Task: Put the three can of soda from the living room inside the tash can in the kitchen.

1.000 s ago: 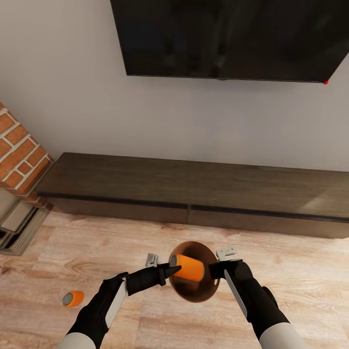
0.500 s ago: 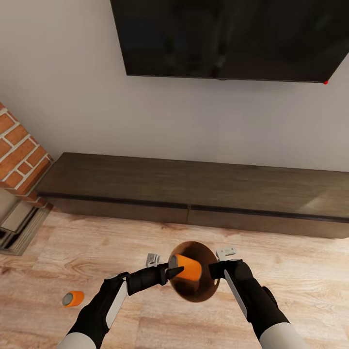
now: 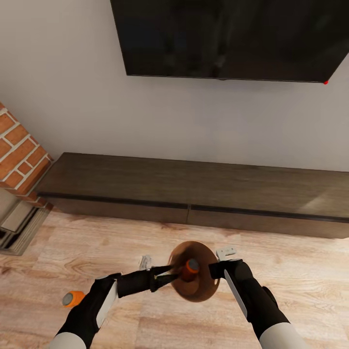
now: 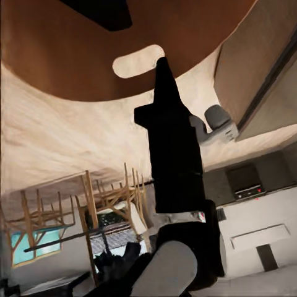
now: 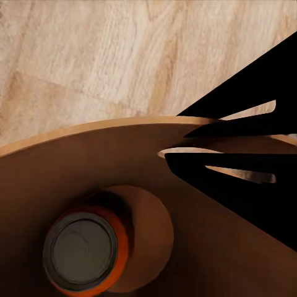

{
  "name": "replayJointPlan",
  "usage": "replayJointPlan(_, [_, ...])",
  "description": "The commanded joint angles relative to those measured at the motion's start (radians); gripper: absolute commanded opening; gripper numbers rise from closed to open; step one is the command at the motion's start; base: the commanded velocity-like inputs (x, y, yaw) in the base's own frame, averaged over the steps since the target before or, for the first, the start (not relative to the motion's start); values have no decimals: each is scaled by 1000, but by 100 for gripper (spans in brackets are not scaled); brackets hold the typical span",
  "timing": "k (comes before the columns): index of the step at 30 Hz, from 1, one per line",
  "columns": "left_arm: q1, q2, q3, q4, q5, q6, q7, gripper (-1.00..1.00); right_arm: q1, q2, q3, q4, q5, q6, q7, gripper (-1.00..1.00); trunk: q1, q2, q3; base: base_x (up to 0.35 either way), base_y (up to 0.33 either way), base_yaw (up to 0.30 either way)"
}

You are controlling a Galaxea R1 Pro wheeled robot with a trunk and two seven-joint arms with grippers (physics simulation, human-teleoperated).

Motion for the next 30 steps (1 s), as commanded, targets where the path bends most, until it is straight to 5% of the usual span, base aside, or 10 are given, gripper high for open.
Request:
replayJointPlan(1, [0,20,1,1,0,0,-46,100,0,0,0,0,-27,-1,7,-100,0,0,0,0,0,0])
replayJointPlan(2, [0,60,3,4,0,0,-121,100,0,0,0,0,-26,-1,8,-100,0,0,0,0,0,0])
replayJointPlan(3, [0,152,14,14,1,-1,-226,100,0,0,0,-1,-26,-1,8,-100,0,0,0,0,0,0])
replayJointPlan(10, [1,290,43,138,3,-22,-297,100,0,0,0,-1,-27,-1,8,-100,0,0,0,0,0,0])
replayJointPlan(12, [1,350,62,270,3,-121,-305,100,0,0,0,-1,-27,-1,8,-100,0,0,0,0,0,0])
replayJointPlan(17, [1,406,98,391,3,-239,-305,100,0,0,0,-1,-27,-1,10,-100,0,0,0,0,0,0])
replayJointPlan(19, [1,437,139,451,3,-265,-305,100,0,0,0,-2,-27,-1,11,-100,0,0,0,0,0,0])
replayJointPlan(20, [1,473,206,525,3,-302,-302,100,0,0,0,-2,-27,-1,12,-100,0,0,0,0,0,0])
replayJointPlan(25, [2,524,254,628,3,-396,-277,100,0,0,0,-3,-27,-1,12,-100,0,0,0,0,0,0])
replayJointPlan(30, [2,580,274,767,4,-492,-138,100,0,0,0,-4,-27,-1,12,-100,0,0,0,0,0,0])
